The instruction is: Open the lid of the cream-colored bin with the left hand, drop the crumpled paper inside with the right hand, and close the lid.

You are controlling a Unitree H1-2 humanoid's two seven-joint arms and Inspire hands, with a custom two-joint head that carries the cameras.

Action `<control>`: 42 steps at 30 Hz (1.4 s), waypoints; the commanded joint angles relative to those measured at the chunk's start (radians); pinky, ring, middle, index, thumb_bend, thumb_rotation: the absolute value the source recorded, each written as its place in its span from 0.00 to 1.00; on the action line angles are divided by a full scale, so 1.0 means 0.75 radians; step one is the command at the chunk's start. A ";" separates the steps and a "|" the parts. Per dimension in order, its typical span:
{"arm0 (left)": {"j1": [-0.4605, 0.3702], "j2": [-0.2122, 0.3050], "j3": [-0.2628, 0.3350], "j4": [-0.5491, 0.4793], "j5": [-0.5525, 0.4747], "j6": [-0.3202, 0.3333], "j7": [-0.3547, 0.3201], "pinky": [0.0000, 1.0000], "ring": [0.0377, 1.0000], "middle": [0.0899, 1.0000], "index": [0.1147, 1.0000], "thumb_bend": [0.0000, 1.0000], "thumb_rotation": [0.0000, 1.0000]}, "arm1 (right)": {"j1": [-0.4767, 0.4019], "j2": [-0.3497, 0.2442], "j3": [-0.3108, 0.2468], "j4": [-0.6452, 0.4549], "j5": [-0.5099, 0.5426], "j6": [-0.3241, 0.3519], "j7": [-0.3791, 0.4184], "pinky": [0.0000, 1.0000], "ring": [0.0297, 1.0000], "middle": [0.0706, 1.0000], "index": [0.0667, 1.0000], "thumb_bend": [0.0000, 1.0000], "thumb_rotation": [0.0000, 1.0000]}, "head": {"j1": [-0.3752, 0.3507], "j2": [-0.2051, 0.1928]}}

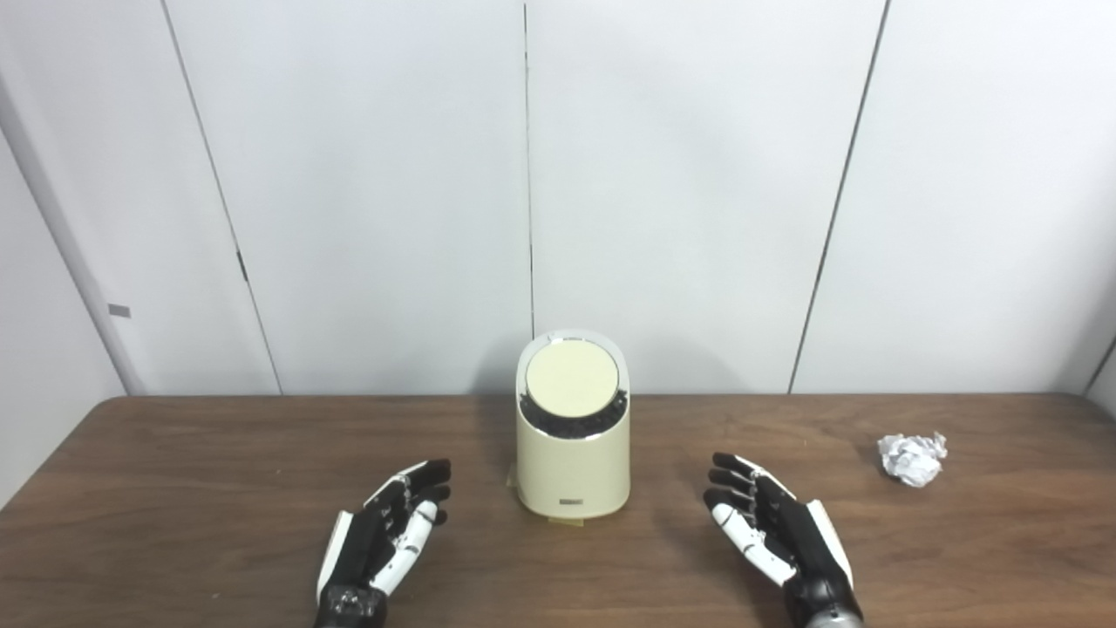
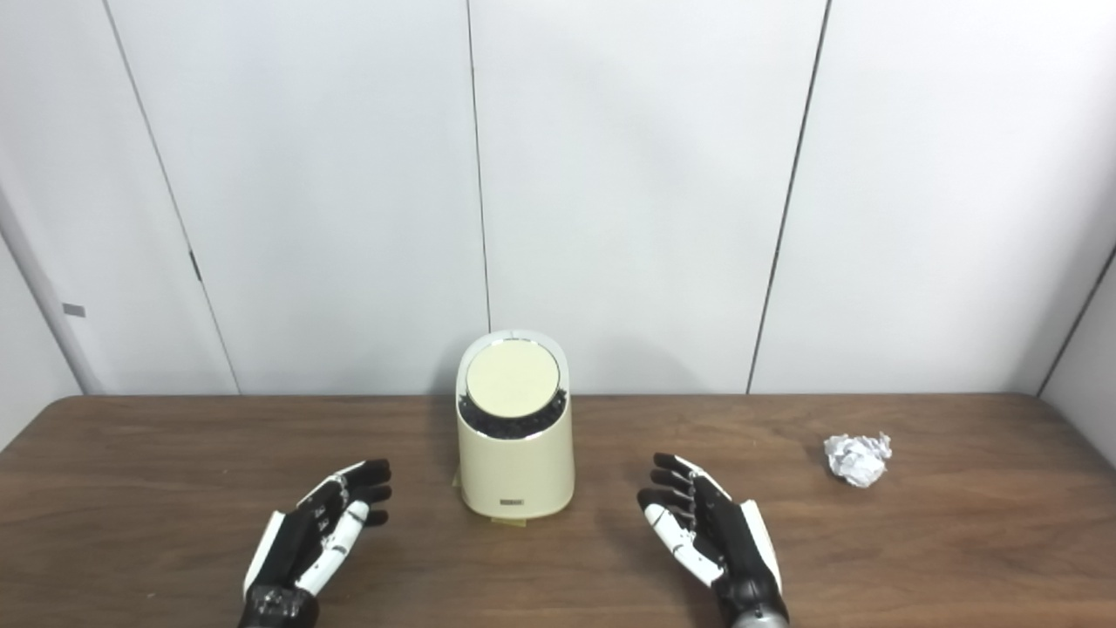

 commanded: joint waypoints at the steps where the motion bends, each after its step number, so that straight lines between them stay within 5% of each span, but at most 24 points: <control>1: -0.014 0.010 0.001 0.022 0.009 -0.016 0.007 0.73 0.79 0.79 0.76 0.26 0.50 | -0.034 0.004 0.004 0.000 0.002 -0.009 0.011 0.69 0.76 0.78 0.78 0.20 0.48 | 0.000 -0.001; 16: -0.019 0.013 0.005 0.040 -0.003 -0.036 -0.001 0.72 0.78 0.79 0.77 0.26 0.48 | -0.038 0.012 0.000 0.013 0.014 -0.012 0.005 0.68 0.76 0.77 0.77 0.21 0.48 | -0.010 -0.004; 21: -0.024 0.013 0.013 0.005 -0.038 0.020 -0.016 0.78 0.82 0.82 0.80 0.26 0.50 | -0.042 0.017 -0.002 0.023 0.018 -0.019 0.002 0.69 0.76 0.78 0.78 0.21 0.48 | -0.013 -0.005; 27: -0.035 0.034 0.014 -0.149 -0.122 0.097 -0.074 0.79 0.86 0.86 0.85 0.45 0.66 | -0.036 0.024 -0.007 0.025 0.039 -0.023 0.008 0.71 0.77 0.79 0.79 0.22 0.48 | -0.015 -0.007; 31: -0.055 0.038 -0.001 -0.288 0.003 0.072 -0.029 0.75 0.82 0.82 0.81 0.55 0.69 | -0.033 0.022 0.003 0.009 0.017 -0.005 0.002 0.71 0.78 0.79 0.79 0.22 0.48 | -0.023 -0.003; 36: -0.121 0.030 -0.034 -0.457 0.147 0.339 0.004 0.78 0.86 0.85 0.83 0.62 0.61 | -0.033 0.030 -0.005 0.016 0.028 -0.021 -0.002 0.70 0.77 0.78 0.78 0.22 0.47 | -0.023 -0.001; 42: -0.278 0.084 -0.081 -0.571 0.181 0.708 -0.104 0.90 0.97 0.98 0.97 0.67 0.53 | -0.033 0.032 -0.005 0.018 0.028 -0.017 -0.002 0.71 0.77 0.79 0.78 0.22 0.46 | -0.023 -0.005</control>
